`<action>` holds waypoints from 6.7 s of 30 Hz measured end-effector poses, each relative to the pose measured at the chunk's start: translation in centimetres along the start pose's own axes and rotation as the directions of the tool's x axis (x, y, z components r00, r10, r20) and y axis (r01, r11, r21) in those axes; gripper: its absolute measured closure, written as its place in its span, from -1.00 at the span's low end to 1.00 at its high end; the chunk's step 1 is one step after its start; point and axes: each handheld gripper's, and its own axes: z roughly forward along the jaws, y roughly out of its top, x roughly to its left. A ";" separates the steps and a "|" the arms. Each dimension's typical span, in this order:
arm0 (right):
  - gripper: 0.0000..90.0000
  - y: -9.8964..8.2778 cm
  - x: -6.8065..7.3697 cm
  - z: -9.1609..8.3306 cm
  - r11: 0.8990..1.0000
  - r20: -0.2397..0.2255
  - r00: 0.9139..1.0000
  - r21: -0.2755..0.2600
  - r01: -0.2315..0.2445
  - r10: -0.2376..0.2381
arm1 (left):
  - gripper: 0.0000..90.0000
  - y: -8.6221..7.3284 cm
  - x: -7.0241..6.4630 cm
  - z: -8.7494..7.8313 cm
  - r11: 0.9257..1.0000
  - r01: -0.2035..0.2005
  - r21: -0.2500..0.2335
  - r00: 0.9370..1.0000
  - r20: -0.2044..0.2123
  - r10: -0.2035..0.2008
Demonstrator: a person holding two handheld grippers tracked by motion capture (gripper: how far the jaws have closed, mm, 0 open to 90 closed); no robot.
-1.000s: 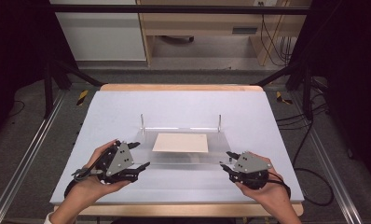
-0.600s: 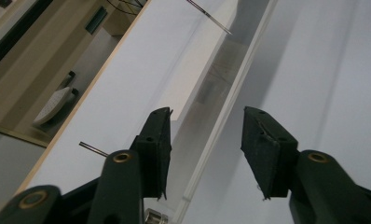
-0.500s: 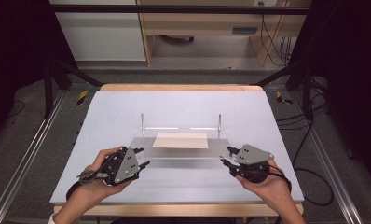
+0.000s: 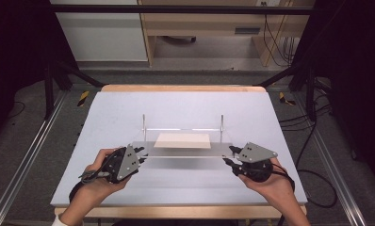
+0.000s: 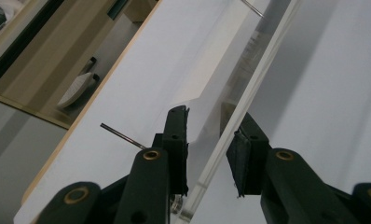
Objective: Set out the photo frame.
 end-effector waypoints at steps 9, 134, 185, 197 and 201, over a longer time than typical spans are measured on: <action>0.20 -1.0 -0.3 0.4 0.999 0.012 1.000 -0.037 0.011 -0.010 | 0.54 0.3 0.4 0.0 1.000 0.020 0.005 1.000 0.011 -0.020; 0.13 6.6 -14.2 7.9 0.920 0.007 0.946 -0.235 -0.314 0.325 | -0.85 -13.4 4.5 1.9 0.809 0.585 0.057 0.809 -0.119 -0.576; -0.10 7.9 -16.7 10.8 0.887 0.025 0.901 -0.189 -0.421 0.433 | -0.81 -13.7 4.2 2.6 0.817 0.568 0.098 0.823 -0.092 -0.561; -0.67 7.7 -14.5 10.1 0.922 0.150 0.914 -0.156 -0.355 0.378 | -0.84 -13.7 4.2 2.7 0.811 0.575 0.104 0.817 -0.103 -0.567; -0.73 7.2 -13.7 9.3 0.920 0.151 0.912 -0.159 -0.357 0.380 | -0.84 -13.6 4.1 2.8 0.812 0.574 0.103 0.818 -0.103 -0.566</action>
